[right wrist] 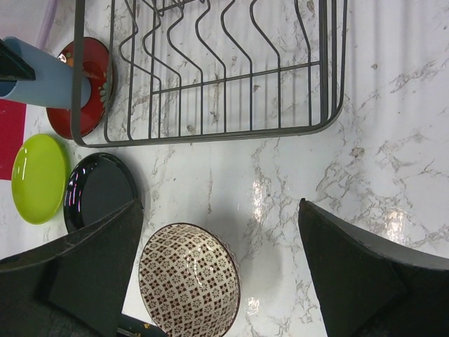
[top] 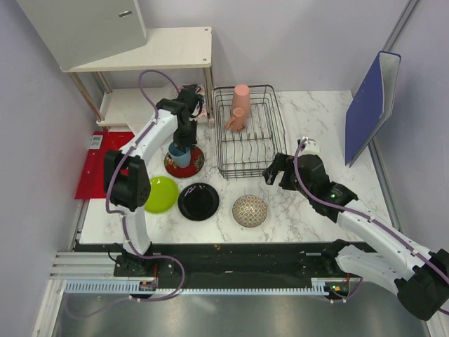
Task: Unload the mixed dishes from the dish rack
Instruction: Place the cup at the center of the board, then pick up the cup from the dish rack.
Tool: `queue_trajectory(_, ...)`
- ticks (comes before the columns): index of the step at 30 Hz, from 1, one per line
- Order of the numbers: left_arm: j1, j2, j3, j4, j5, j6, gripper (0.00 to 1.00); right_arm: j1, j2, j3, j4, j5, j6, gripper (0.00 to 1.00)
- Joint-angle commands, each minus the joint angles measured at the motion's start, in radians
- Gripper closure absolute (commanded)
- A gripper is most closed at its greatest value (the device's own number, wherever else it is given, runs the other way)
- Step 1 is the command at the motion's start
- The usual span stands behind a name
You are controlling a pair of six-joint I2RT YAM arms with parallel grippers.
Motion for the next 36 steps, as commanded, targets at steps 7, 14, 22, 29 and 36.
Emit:
queue_trajectory(7, -0.024, -0.201, 0.12, 0.002, -0.2, 0.002, 0.57, 0.003, 0.015, 0.022, 0.023, 0.022, -0.023, 0.02)
queue_trajectory(14, -0.183, -0.514, -0.108, 0.276, -0.295, 0.002, 0.46, 0.005, 0.131, 0.126, 0.049, 0.129, -0.091, 0.02)
queue_trajectory(22, -0.306, -0.643, -0.435, 0.361, -0.262, -0.17, 0.23, 0.005, 0.481, 0.436, 0.132, 0.237, -0.187, 0.02)
queue_trajectory(29, -0.354, -0.992, -0.67, 0.539, -0.181, -0.187, 0.26, -0.004, 0.97, 1.034, 0.013, 0.177, -0.316, 0.02)
queue_trajectory(36, -0.368, -1.141, -0.753, 0.533, -0.227, -0.151, 0.25, -0.035, 1.214, 1.3, -0.032, 0.178, -0.29, 0.02)
